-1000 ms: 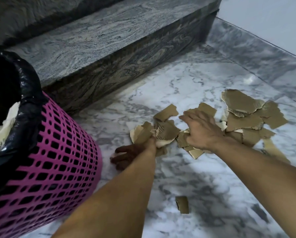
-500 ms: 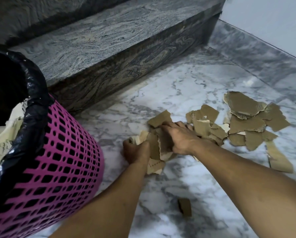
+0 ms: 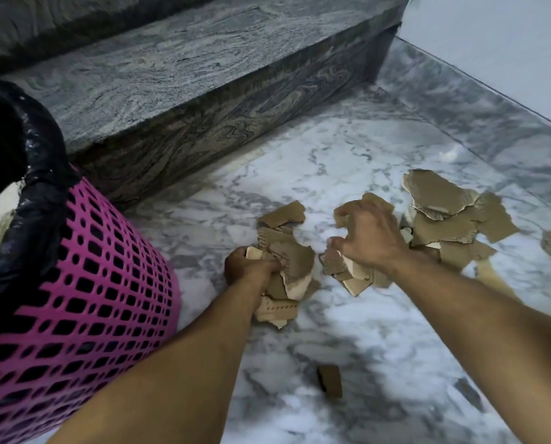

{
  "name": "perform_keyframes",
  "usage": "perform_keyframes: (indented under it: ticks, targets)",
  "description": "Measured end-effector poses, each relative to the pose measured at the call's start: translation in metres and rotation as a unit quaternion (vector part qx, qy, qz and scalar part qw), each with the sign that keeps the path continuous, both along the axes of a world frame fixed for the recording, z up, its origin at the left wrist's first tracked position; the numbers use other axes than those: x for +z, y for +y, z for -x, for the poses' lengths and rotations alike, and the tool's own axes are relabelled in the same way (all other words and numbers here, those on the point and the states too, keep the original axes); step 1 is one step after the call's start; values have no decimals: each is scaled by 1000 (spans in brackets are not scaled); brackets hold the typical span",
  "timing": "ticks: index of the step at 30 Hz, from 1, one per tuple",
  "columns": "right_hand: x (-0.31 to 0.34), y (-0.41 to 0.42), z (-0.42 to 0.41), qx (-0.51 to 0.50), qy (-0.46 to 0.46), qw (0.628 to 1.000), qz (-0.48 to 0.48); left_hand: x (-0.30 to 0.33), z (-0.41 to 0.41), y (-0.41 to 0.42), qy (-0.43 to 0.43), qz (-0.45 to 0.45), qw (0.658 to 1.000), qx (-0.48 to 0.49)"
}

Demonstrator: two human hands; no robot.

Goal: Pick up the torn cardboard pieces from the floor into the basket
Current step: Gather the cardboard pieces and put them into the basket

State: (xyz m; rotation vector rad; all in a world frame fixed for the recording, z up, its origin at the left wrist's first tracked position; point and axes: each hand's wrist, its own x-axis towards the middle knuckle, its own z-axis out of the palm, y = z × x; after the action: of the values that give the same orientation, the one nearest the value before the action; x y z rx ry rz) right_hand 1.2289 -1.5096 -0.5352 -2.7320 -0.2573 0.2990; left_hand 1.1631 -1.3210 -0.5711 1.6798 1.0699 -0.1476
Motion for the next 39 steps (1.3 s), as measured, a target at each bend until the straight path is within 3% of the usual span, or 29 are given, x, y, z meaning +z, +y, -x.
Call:
perform_keyframes:
  ticks: [4,9,15,17,19,22,35,39]
  targets:
    - [9,-29,7,21,190,973,131,0,0,-2,14,1,1000,6]
    - [-8,-18,29,89,148,955,243,0,2,-3,10,12,1000,19]
    - [28,-17,4,2,300,945,127,1,2,-4,4,7,1000,18]
    - [30,-20,-4,-69,289,954,30,0,2,-3,2,0,1000,13]
    - [24,-29,-7,-100,229,967,57,-2,3,-4,1,-1,1000,12]
    - [10,-32,2,-123,223,963,91,-3,3,-5,-3,-8,1000,16]
    - [-10,-24,26,-215,294,921,-136,8,3,-10,16,-19,1000,11]
    - [-7,-26,41,-228,355,888,-182,18,6,-10,43,-3,999,5]
